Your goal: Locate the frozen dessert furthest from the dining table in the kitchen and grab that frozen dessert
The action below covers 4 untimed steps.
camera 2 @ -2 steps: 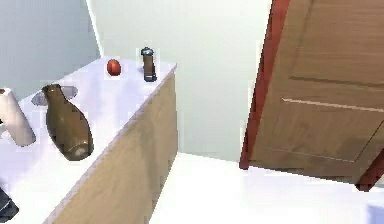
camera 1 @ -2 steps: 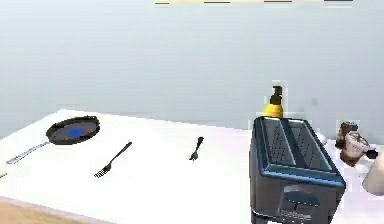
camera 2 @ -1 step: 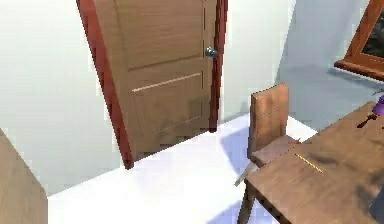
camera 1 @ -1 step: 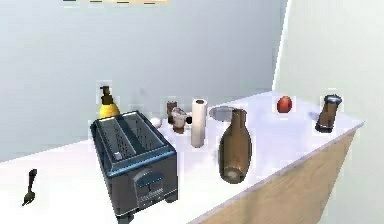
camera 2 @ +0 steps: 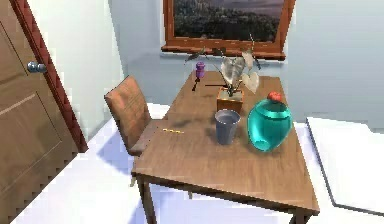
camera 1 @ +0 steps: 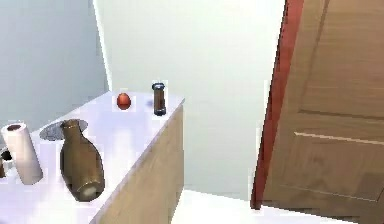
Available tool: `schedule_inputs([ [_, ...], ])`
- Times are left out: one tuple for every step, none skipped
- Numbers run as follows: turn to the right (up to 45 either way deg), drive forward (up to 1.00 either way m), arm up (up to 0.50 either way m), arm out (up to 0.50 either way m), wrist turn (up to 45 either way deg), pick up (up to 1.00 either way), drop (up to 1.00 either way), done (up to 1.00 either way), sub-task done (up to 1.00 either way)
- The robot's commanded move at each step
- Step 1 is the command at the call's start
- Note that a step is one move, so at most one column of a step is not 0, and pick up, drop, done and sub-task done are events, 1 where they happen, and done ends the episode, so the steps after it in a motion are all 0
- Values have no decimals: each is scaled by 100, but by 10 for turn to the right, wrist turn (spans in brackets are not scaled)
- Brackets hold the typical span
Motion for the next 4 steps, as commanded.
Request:
schedule_inputs([
  [60,0,0,0,0,0,0,0,0],
  [0,100,0,0,0,0,0,0,0],
  [60,0,0,0,0,0,0,0,0],
  [0,5,0,0,0,0,0,0,0],
])
